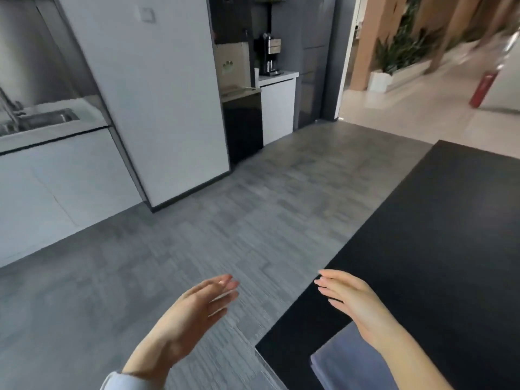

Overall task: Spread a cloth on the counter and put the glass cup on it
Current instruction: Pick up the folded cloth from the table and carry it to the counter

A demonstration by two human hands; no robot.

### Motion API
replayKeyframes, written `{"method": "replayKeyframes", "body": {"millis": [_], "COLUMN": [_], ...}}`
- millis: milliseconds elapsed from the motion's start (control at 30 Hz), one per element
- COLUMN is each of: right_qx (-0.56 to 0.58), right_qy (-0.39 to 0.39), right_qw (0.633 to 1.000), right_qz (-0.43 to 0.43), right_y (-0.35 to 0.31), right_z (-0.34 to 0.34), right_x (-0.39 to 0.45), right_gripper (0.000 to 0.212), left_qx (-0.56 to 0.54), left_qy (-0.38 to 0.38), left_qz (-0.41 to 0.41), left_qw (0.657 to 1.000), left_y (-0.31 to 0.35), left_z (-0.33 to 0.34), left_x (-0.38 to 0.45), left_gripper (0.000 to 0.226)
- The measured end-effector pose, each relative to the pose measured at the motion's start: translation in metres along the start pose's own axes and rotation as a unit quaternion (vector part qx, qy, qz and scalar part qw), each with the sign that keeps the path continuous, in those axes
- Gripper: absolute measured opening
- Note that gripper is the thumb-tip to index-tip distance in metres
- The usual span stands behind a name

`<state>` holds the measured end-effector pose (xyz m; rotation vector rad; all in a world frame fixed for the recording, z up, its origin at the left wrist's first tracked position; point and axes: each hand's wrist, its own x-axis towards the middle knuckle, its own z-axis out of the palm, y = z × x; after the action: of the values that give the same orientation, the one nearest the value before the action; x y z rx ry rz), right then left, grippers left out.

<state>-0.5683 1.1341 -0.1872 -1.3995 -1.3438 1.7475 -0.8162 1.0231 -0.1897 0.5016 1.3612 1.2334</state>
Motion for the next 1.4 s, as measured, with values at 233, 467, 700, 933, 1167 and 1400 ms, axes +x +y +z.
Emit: {"method": "replayKeyframes", "body": {"millis": [233, 467, 700, 933, 1167, 1400], "right_qx": [0.004, -0.028, 0.026, 0.174, 0.172, 0.066], "right_qy": [0.194, 0.36, 0.384, 0.342, 0.201, -0.01], "right_qw": [0.976, 0.91, 0.888, 0.884, 0.95, 0.992], "right_qz": [0.104, 0.205, 0.253, 0.268, 0.164, 0.103], "right_y": [0.064, 0.133, 0.151, 0.15, 0.094, 0.014], "right_z": [-0.048, -0.065, -0.06, -0.057, -0.018, 0.087], "right_x": [0.014, -0.002, -0.007, -0.008, 0.035, 0.106], "right_gripper": [0.024, 0.047, 0.027, 0.019, 0.022, 0.021], "left_qx": [0.128, 0.301, 0.415, 0.436, 0.106, -0.043], "left_qy": [-0.152, -0.216, -0.189, -0.199, -0.111, -0.05], "left_qz": [-0.133, -0.175, -0.141, -0.153, -0.21, -0.135], "left_qw": [0.971, 0.912, 0.878, 0.864, 0.966, 0.989], "left_y": [-0.054, -0.113, -0.14, -0.143, -0.09, -0.004], "left_z": [0.079, 0.126, 0.15, 0.148, 0.087, -0.025], "left_x": [0.081, 0.111, 0.122, 0.124, 0.118, 0.104], "left_gripper": [0.028, 0.044, 0.048, 0.018, 0.019, 0.037]}}
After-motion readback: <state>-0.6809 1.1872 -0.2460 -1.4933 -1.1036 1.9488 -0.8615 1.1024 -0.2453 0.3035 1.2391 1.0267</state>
